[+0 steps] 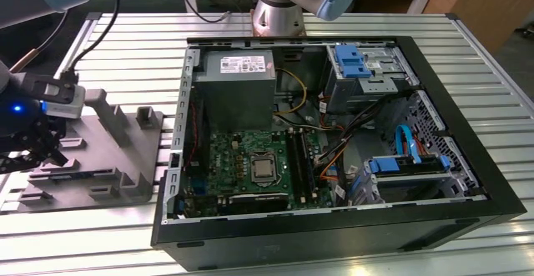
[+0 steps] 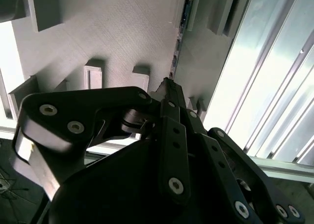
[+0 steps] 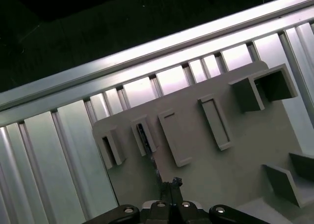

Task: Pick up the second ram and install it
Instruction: 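Pick up the second ram and move it above second insertion slot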

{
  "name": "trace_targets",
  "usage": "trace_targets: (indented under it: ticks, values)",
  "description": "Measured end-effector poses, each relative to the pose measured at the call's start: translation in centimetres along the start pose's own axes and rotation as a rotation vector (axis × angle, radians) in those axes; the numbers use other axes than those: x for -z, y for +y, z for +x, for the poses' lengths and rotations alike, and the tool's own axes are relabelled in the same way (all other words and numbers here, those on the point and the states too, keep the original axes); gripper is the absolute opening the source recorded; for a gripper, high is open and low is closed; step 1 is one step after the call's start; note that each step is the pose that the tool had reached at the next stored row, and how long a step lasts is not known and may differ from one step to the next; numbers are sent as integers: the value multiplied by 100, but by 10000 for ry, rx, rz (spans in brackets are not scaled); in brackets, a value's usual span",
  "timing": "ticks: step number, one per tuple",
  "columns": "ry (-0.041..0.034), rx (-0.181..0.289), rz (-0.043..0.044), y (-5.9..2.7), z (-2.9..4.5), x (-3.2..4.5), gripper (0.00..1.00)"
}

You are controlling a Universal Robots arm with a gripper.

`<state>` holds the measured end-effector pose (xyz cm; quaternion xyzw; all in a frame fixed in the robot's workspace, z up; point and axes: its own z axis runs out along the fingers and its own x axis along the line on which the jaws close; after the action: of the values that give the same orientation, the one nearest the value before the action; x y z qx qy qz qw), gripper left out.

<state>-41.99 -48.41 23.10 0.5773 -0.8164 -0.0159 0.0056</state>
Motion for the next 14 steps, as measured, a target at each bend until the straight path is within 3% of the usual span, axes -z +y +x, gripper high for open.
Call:
trace_targets:
  ticks: [14]
  values:
    - [34,1070,-10,0,0,0,10]
